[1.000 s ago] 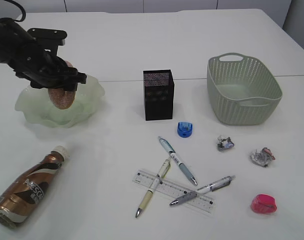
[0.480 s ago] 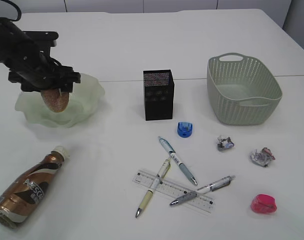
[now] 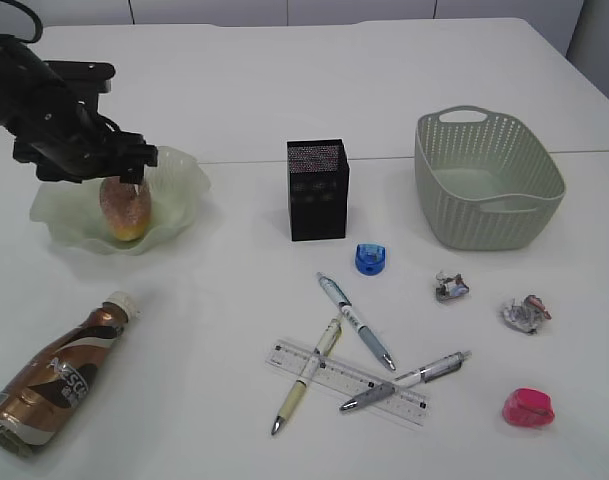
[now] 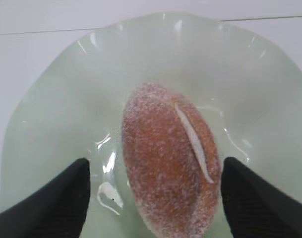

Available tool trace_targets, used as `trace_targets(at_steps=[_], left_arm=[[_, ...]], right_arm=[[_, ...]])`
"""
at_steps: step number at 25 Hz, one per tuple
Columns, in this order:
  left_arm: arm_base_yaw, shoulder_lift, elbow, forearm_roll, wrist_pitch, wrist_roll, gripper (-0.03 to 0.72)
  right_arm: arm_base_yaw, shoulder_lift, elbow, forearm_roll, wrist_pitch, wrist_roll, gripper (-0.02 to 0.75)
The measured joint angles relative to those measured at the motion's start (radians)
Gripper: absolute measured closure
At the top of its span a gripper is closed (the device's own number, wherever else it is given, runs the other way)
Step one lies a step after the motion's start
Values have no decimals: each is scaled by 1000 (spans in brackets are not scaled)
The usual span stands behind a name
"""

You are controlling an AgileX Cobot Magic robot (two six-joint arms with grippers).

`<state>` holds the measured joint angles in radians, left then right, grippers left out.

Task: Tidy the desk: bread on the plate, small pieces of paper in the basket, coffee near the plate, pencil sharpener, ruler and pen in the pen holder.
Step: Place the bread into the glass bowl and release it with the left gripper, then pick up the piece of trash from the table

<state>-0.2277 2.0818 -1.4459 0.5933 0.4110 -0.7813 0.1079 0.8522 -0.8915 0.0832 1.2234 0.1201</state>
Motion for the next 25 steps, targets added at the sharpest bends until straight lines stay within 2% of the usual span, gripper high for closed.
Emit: trace_targets(at_steps=[6,11,13,19,22,25], left_arm=[[0,-35,-24,12,60,0,95],[0,-106,-98,-13,277,9,97],[0,-123,-131,-49,382,68,97],[0,-134,-240,-247,674,318,97],[0,-134,-291,-323,779,409,99],[0,-141,-336,-378,808,474,120]], right_arm=[[0,5,0,0,0,0,197],[0,57,0,-16,-13,0,197],[0,92,0,-16,-36,0,197],[0,189,-2,-21,-102,0,197],[0,251,-26,-45,-107,-9,197],[0,320,-86,-66,-118,-20,197]])
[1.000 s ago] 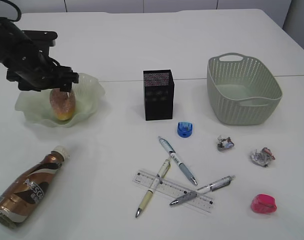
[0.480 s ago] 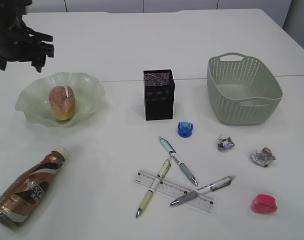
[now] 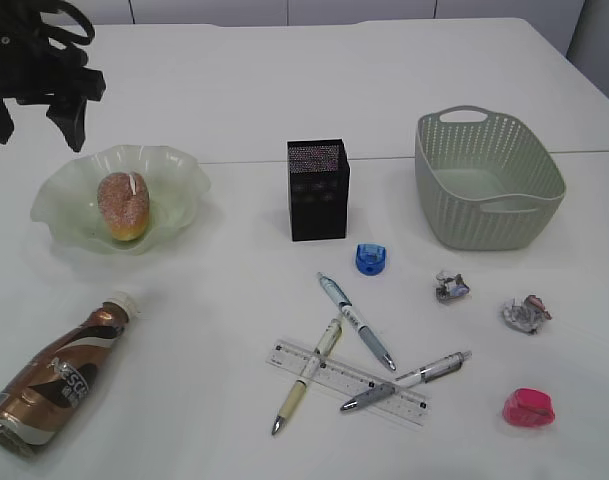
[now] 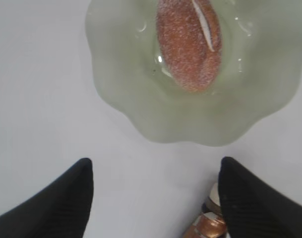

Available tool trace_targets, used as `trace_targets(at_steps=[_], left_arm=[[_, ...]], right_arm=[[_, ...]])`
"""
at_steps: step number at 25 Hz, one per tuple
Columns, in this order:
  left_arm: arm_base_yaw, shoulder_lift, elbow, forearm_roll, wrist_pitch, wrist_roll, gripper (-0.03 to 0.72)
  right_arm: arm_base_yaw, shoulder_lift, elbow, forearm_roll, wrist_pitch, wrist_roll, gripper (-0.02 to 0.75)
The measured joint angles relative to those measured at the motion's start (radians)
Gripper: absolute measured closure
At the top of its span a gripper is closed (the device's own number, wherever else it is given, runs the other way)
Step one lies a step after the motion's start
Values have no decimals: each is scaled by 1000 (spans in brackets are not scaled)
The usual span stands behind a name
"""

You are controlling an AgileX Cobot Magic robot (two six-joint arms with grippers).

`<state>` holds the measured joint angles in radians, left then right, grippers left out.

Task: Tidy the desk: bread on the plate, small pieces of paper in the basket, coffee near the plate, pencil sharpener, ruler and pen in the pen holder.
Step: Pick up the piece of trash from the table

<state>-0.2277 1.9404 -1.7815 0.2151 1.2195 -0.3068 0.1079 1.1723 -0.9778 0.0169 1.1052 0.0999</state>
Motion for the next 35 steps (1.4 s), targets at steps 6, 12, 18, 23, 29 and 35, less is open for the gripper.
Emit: trace_targets(at_steps=[6,12,18,23,29,35], left_arm=[[0,-58,-13,-119,9,63,171],[0,-123,-13,-144,17,94,184],[0,-225,9,-174,23,100,197],[0,-310,165,-203,25,100,202],[0,-380,244,-205,25,101,202],[0,-418,246,-205,25,101,202]], right_arm=[[0,175,-150,-6,-11,-39,197],[0,380,-230,-6,37,-18,197],[0,512,-233,-6,42,9,197],[0,561,-233,-6,16,13,197],[0,572,-237,-6,-103,14,197],[0,642,-237,-33,-148,16,197]])
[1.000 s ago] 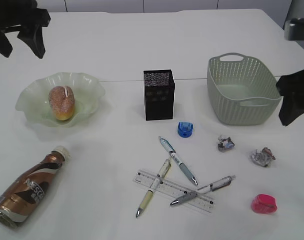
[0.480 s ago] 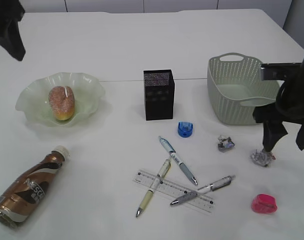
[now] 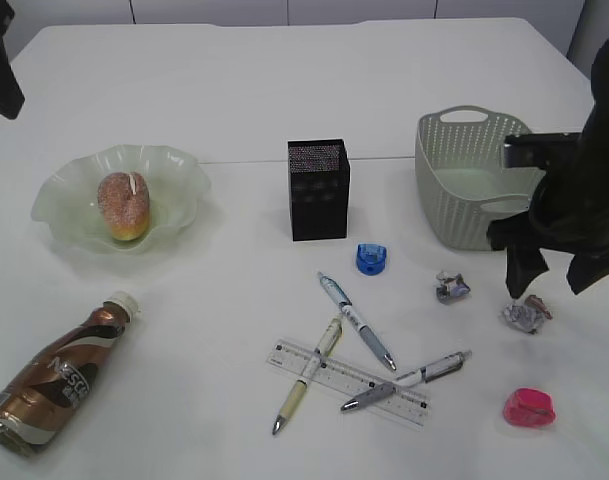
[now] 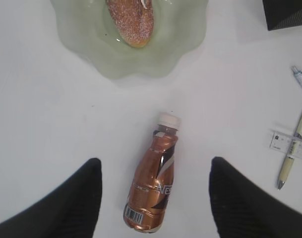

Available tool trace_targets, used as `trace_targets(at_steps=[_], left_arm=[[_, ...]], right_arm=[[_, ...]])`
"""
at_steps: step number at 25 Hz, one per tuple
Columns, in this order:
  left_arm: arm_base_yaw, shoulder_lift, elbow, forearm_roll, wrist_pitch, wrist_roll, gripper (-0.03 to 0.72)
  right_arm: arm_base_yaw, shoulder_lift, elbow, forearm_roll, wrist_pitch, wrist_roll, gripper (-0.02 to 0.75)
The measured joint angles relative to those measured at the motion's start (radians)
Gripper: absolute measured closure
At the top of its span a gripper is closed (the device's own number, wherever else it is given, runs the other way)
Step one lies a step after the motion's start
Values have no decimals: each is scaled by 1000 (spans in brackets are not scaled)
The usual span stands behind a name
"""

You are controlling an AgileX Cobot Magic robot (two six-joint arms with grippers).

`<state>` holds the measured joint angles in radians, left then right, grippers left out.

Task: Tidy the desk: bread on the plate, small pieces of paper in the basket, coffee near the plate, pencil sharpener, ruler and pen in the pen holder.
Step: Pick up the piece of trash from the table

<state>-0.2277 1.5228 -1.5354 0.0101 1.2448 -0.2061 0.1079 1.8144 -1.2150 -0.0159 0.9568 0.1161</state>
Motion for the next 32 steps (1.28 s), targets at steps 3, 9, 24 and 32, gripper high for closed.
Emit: trace_targets(at_steps=[3,9,24,32], left_arm=[[0,-8,0,0,0,0,202],[0,-9,0,0,0,0,202],[0,-9,0,0,0,2,202],[0,-9,0,0,0,2,202]], right_arm=[[0,46,0,-35,-40,0,197],[0,101,-18,-48,-76,2,197],[0,182,-32,-61,-102,2,198],[0,191,-48,-86,-102,2,197]])
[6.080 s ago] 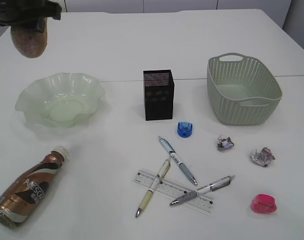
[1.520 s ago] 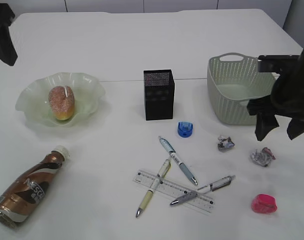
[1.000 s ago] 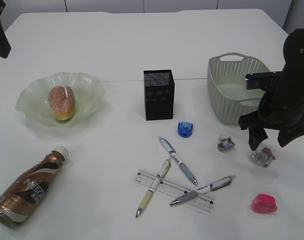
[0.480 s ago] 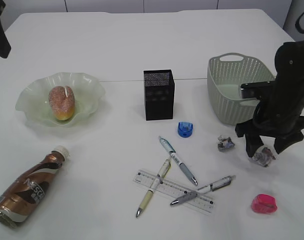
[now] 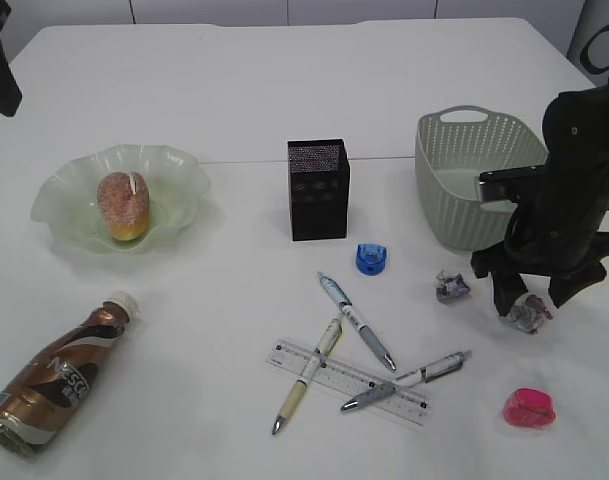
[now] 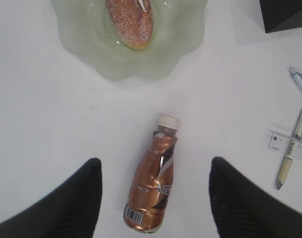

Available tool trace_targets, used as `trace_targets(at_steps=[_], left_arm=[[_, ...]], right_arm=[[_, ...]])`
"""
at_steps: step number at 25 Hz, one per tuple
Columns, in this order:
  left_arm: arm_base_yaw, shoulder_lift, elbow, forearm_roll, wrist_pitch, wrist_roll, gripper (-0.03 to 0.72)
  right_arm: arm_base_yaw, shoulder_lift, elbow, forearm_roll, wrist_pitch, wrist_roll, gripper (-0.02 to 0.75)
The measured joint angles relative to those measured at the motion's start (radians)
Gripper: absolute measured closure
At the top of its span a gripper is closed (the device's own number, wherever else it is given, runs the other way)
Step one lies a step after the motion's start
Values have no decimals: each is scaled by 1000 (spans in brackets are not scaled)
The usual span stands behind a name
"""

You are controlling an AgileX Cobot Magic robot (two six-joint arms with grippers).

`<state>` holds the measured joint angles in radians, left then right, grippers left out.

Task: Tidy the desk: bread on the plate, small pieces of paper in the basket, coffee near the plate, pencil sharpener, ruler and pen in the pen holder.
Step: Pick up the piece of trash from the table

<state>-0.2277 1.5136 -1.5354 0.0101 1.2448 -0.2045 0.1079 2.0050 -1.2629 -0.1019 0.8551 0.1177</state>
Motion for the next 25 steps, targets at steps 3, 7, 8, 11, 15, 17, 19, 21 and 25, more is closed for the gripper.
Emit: trace_targets(at_steps=[3,7,8,11,15,17,19,21,25], left_arm=[[0,0,0,0,0,0,202],[0,0,0,0,0,0,202],[0,0,0,0,0,0,202],[0,0,0,0,0,0,202],[0,0,0,0,0,0,202],[0,0,0,0,0,0,204],[0,0,0,0,0,0,206],[0,0,0,0,0,0,207],[0,0,0,0,0,0,208]], right_arm=[[0,0,0,-4,-2,0,197],[0,0,0,-4,-2,0,197],[0,0,0,-4,-2,0,197],[0,0,0,-4,-2,1,197],[0,0,0,-4,-2,2,197],[0,6,-2,-4,-4,2,197],[0,17,-2,-4,-4,2,197],[0,25,-2,-4,-4,2,197],[0,32,-2,-4,-4,2,197]])
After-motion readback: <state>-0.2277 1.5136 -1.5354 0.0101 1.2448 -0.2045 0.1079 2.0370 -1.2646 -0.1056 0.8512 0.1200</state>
